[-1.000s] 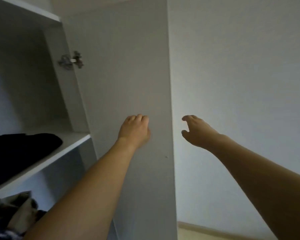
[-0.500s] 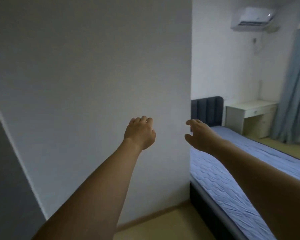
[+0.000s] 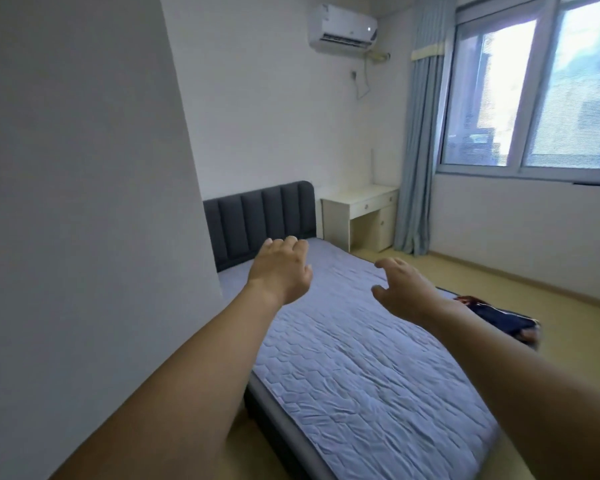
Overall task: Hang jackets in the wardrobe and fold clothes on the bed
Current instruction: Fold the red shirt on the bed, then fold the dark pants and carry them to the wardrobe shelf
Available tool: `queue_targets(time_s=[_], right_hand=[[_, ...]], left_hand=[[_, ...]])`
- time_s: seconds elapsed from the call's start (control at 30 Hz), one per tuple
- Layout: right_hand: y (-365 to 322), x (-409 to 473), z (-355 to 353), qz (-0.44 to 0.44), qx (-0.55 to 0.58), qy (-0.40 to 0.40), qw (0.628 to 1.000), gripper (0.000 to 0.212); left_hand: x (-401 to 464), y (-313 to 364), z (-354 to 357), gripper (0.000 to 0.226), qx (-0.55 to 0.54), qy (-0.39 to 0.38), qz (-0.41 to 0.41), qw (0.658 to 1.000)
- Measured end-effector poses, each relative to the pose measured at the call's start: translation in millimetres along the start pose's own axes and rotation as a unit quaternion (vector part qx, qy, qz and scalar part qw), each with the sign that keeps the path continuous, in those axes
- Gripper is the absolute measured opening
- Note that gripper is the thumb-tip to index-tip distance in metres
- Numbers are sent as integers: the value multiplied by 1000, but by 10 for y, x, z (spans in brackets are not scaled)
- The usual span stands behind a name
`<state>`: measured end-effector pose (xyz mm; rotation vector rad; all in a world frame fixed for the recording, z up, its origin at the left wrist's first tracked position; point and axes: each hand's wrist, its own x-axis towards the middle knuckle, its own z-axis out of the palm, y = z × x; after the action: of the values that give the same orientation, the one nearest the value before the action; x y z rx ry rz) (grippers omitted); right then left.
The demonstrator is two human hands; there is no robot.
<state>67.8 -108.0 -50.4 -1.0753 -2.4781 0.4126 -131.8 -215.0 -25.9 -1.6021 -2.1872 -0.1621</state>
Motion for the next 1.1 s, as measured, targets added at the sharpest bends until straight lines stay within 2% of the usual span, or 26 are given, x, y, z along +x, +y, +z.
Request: queue_targets(time_s=[0.23, 0.33, 0.43, 0.6, 0.77, 0.93, 1.1], right_hand=[[1944, 992, -413, 70, -11, -46, 996, 53], [2884, 1302, -741, 114, -17, -21, 993, 53], [3752, 1606, -937, 152, -17, -21, 988, 52], [5147, 2212, -1080, 159, 0, -30, 987, 55], [6366, 2988, -1210, 153, 11, -66, 986, 55], [7293, 3954, -1117, 156, 33, -107, 981, 55], [8214, 5011, -730, 162, 44, -127, 978, 54]], left_hand=[[1821, 1328, 993, 55, -93, -70, -10, 993], [2523, 2049, 1268, 53, -123, -97, -3, 988], [3119, 2776, 1537, 50, -135, -111, 38, 984], [4025, 3773, 2008, 48, -140, -120, 43, 982], [4886, 4343, 2464, 49, -152, -169, -28, 973], [5705, 4536, 3057, 49, -166, -203, -97, 960], [6798, 4719, 4007, 46, -244, -233, -192, 921]])
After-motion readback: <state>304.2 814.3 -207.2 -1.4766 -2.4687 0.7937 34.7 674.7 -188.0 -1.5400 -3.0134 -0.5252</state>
